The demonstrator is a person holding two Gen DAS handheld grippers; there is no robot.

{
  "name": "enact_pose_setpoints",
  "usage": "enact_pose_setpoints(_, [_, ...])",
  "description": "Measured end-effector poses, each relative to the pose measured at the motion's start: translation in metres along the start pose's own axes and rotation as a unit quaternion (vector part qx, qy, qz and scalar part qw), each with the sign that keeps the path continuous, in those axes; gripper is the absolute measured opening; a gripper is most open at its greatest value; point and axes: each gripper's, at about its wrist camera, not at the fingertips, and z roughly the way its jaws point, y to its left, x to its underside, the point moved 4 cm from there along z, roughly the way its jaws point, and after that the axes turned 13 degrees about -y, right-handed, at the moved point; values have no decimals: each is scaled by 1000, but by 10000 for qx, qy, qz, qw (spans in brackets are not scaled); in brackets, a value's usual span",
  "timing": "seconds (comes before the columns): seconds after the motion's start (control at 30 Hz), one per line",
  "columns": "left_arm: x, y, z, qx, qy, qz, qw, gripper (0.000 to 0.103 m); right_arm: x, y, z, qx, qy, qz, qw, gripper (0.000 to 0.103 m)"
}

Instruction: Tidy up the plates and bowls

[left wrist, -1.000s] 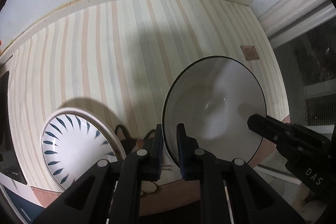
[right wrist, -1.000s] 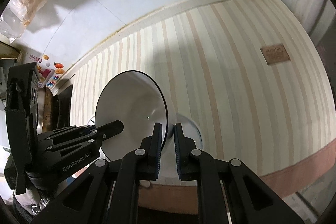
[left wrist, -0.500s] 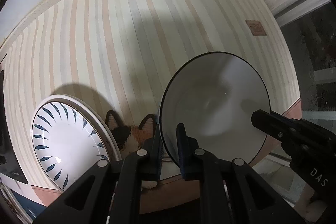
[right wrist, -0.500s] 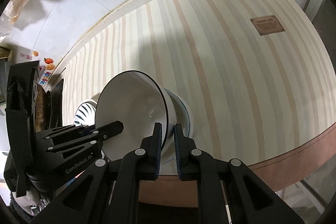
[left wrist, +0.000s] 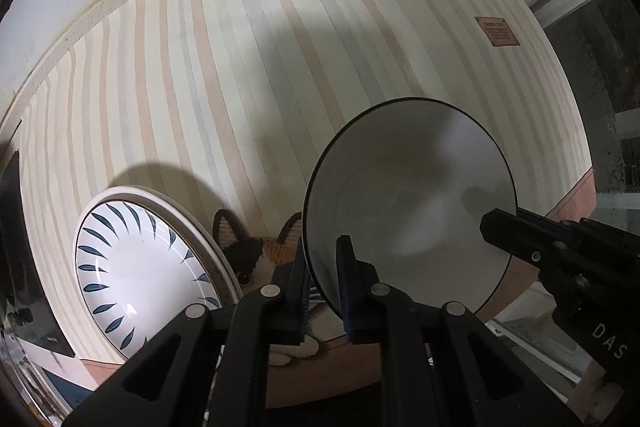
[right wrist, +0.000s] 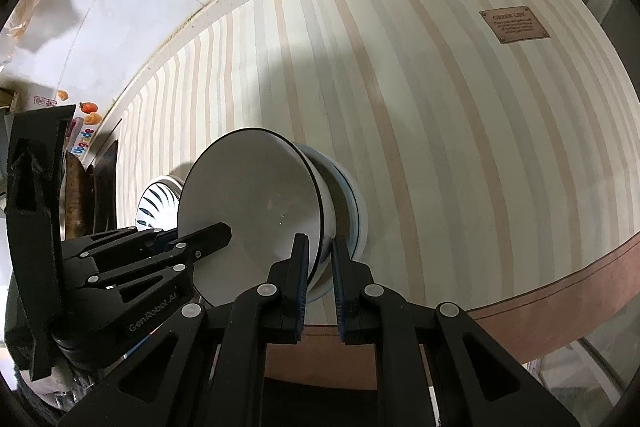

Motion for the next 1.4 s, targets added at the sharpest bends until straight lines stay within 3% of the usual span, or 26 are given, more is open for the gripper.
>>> enact_pose_setpoints(0.5, [0, 0, -1, -12, 61, -16, 10000, 11, -5, -4, 5, 63, 194, 63, 9998, 16])
enact_pose_setpoints(0.73, [-2, 4, -42, 110, -197, -86, 9997, 12, -3, 4, -23, 1, 13, 86, 10000, 18])
enact_pose_setpoints(0.9, [-7, 7, -82, 103, -591, -58, 9982, 15, -3, 22, -57, 98, -267, -145, 9995, 45])
enact_pose_setpoints(1.17, [-11, 10, -136, 157, -1005, 4, 9948, 21, 0, 52, -110, 200, -635, -517, 9964, 63])
enact_pose_setpoints(1.4, [-8, 8, -165, 272, -1158, -20, 9929, 28, 7, 64, -141, 214, -752, -646, 9948, 73])
